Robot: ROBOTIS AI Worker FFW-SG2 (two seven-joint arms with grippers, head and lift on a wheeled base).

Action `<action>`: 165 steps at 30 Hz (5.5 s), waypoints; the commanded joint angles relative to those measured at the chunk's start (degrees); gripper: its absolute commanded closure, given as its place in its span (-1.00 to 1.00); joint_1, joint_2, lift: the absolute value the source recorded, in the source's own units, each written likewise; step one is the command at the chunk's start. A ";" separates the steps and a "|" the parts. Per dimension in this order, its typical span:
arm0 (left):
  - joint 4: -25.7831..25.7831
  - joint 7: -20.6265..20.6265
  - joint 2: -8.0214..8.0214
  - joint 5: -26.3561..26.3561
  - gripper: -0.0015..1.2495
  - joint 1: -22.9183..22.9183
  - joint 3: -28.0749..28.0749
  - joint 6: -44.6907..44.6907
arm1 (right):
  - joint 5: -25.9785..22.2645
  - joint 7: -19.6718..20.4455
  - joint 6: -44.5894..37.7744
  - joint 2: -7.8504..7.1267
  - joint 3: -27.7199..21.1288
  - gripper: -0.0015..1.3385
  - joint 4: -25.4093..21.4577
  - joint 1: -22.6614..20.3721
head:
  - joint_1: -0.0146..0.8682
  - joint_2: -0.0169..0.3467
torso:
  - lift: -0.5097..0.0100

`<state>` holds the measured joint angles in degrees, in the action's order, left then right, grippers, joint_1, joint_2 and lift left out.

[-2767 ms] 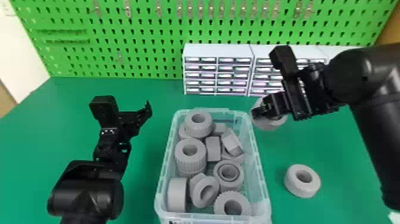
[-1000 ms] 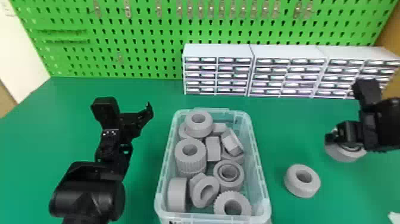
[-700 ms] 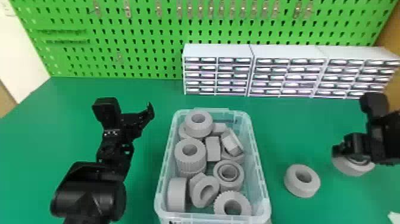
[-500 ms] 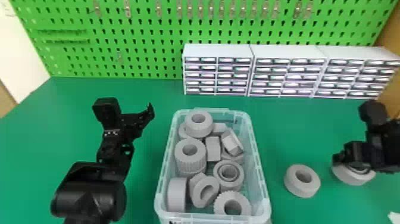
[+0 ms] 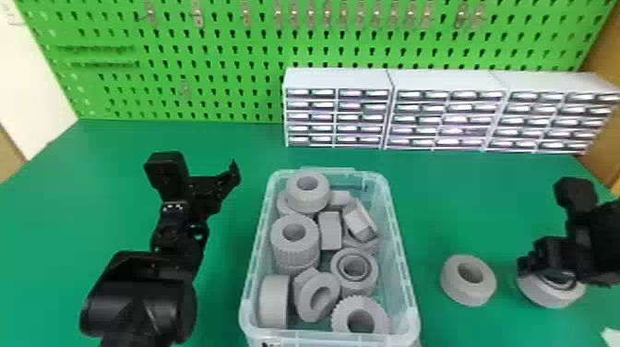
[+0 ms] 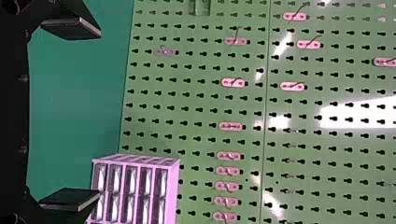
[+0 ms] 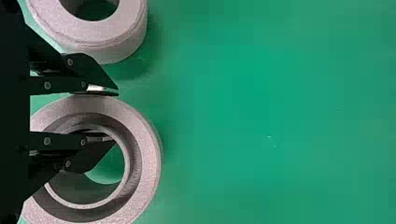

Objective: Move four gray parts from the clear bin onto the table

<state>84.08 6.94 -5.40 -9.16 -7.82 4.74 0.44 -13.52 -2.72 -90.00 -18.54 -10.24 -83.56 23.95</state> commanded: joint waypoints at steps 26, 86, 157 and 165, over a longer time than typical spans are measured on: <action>-0.15 0.00 0.39 -0.07 -0.86 0.00 -0.08 -0.18 | 0.07 0.00 -0.08 0.70 1.80 0.47 2.17 -0.13 | 0.60 -0.51 | 0.76; -0.15 0.00 0.39 -0.16 -0.85 0.52 -0.61 -0.53 | -8.71 0.00 -0.08 3.07 13.75 -0.15 -11.54 9.89 | 0.60 -0.51 | 0.76; -0.23 0.00 0.39 0.37 -0.85 -0.09 -0.43 -0.44 | -27.00 0.00 -0.08 6.59 35.73 -0.15 -2.49 17.45 | 0.60 -0.51 | 0.76; -0.23 0.00 0.39 0.45 -0.85 0.00 -0.52 -0.53 | -28.05 0.00 -0.08 7.20 38.19 -0.15 0.24 19.21 | 0.60 -0.51 | 0.76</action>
<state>83.85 6.94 -5.01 -8.71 -7.87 4.28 -0.04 -40.75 -2.72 -90.00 -11.65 26.82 -84.73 42.42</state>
